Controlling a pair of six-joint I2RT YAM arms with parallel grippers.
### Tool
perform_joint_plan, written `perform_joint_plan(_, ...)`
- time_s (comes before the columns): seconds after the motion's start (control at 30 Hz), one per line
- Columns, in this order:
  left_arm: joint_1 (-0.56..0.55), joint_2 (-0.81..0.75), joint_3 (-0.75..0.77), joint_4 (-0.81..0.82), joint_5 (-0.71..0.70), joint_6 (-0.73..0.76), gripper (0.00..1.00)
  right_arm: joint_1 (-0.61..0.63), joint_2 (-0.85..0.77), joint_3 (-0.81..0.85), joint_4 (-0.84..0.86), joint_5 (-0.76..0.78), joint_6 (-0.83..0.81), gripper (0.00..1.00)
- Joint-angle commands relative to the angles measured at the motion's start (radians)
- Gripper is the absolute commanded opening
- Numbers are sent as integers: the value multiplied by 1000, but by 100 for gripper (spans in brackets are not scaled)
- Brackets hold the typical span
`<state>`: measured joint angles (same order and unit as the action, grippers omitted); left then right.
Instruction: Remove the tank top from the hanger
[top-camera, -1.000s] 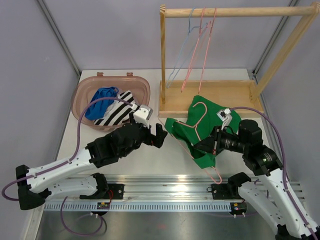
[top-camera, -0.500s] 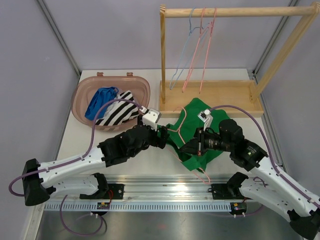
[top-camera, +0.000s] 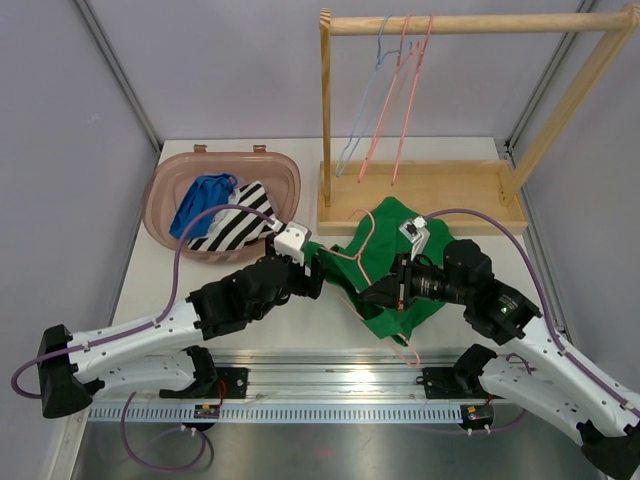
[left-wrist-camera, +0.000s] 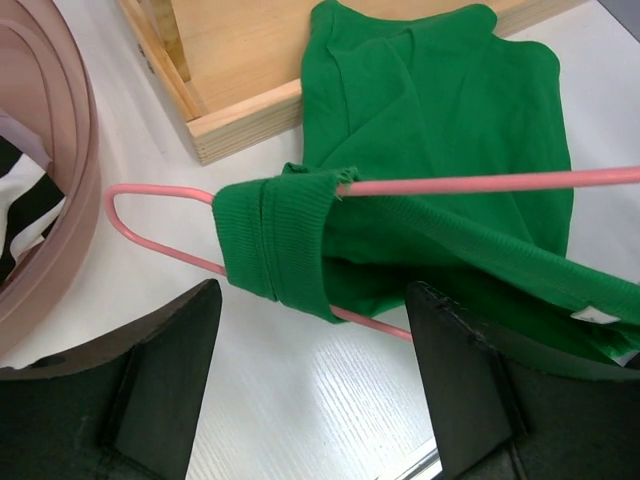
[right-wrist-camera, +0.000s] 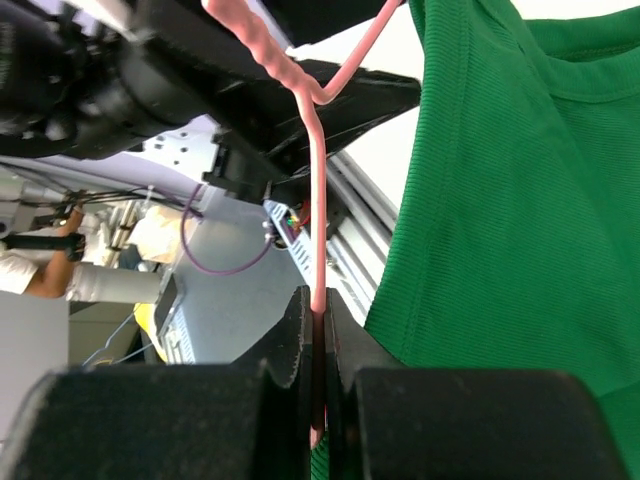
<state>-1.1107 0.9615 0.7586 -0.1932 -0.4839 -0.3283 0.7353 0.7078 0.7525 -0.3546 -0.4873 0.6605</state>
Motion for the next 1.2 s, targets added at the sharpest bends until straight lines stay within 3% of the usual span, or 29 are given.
perform_joint_plan(0.0,-3,-10,5,29,-67,9,75,12,-28,48,123,-92,34,0)
perform_joint_plan(0.2,0,14,48,5,-131,20,58,13,-71,45,112,-140,33,0)
perform_joint_plan(0.27,0,19,65,-28,-160,20,42,15,-94,60,56,-119,2,0)
perform_joint_plan(0.47,9,-9,125,-138,-296,-34,17,15,-84,96,-118,-86,-146,0)
perform_joint_plan(0.5,14,-13,136,-168,-329,-54,5,13,-83,99,-135,-95,-168,0)
perform_joint_plan(0.53,21,-17,162,-243,-364,-108,1,15,-83,103,-153,-105,-186,0)
perform_joint_plan(0.63,107,-42,185,-370,-421,-213,0,15,-114,114,-201,-134,-249,0)
perform_joint_plan(0.73,236,-92,171,-394,-365,-230,0,13,-171,104,-192,-169,-275,0)
perform_joint_plan(0.93,302,-46,218,-428,-230,-267,0,13,-251,70,-136,-243,-306,0)
perform_joint_plan(1.03,313,-52,203,-334,-48,-203,0,13,-293,61,-107,-172,-302,0)
perform_joint_plan(1.13,313,-101,116,-171,236,-184,0,13,-362,-5,43,-77,-257,0)
perform_joint_plan(1.17,311,-115,87,-114,412,-184,0,12,-379,-60,165,-15,-224,0)
